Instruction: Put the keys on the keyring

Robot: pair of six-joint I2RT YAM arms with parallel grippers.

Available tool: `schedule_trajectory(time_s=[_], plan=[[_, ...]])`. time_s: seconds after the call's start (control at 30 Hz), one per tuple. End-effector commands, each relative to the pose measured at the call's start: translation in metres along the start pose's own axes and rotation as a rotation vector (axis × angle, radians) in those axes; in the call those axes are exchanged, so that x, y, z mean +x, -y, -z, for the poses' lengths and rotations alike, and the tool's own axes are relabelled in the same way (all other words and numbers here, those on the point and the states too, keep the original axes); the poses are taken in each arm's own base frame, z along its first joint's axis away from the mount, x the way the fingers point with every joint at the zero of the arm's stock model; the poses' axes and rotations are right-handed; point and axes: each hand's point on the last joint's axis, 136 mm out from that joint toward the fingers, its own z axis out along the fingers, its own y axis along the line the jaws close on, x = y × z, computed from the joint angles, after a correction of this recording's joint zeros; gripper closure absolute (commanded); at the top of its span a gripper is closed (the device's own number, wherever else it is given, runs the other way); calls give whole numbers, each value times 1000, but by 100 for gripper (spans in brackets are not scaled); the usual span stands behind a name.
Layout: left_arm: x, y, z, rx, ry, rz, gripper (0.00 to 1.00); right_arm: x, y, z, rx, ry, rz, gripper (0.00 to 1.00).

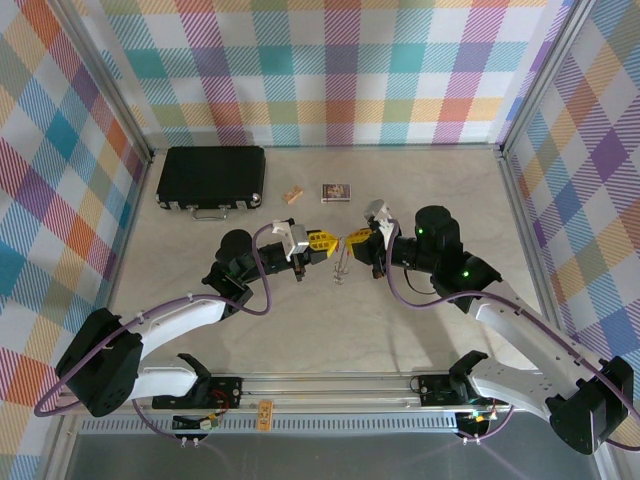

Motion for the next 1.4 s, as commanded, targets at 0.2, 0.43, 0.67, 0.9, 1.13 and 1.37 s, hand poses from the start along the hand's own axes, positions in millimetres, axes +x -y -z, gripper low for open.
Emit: schedule_trajectory(time_s=[0.2,0.43,0.67,0.9,1.13,1.37], plan=[[-6,-2,-3,-15,6,-32,100,-17,-10,2,-39,36,12,100],[-6,4,-4,23,10,-33,100,-17,-9,1,-34,35,12,100],[-2,4,-2,2,6,-71,100,-15,-6,3,-7,28,32,100],[15,4,0,-44,-16,-190,100,-5,8,0,110,-9,93,100],[20,0,5,-100,37,-260,100,-4,6,-1,162,-9,182,100],[17,1,9,-111,44,-290,100,-2,5,-2,192,-2,225,100]])
